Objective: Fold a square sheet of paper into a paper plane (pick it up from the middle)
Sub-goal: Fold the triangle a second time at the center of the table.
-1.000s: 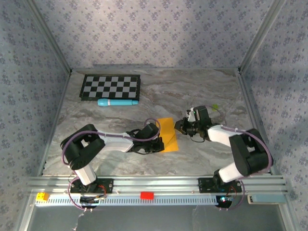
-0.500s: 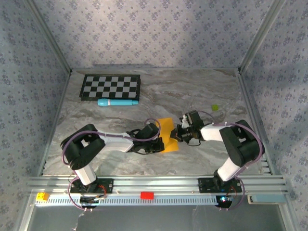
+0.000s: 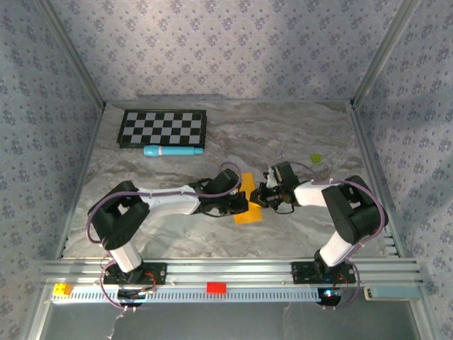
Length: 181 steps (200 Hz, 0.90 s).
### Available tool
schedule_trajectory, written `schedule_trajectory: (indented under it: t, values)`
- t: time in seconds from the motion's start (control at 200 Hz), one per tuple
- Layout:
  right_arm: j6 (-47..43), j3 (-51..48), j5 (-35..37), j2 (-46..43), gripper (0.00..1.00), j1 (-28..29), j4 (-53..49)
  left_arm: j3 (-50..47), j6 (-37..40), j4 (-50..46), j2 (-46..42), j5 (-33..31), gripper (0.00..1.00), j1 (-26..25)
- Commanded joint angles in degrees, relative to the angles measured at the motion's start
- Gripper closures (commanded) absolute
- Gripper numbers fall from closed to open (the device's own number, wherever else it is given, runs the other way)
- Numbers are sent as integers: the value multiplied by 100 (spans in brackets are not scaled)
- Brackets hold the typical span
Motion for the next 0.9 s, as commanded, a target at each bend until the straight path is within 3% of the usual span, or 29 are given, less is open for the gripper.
schedule_trajectory:
  t: [0.0, 0.275, 0.565, 0.9]
  values:
    - [101, -174, 453, 110, 96, -13, -221, 157, 109, 2, 395, 188, 96, 61]
    - [95, -264, 470, 66, 96, -10, -220, 77, 73, 188, 823, 208, 95, 136]
    - [88, -262, 502, 63, 96, -19, -280, -1007, -368, 413, 278, 227, 93, 7]
    - [83, -206, 492, 123, 96, -28, -290, -1040, 12, -186, -8, 309, 88, -116]
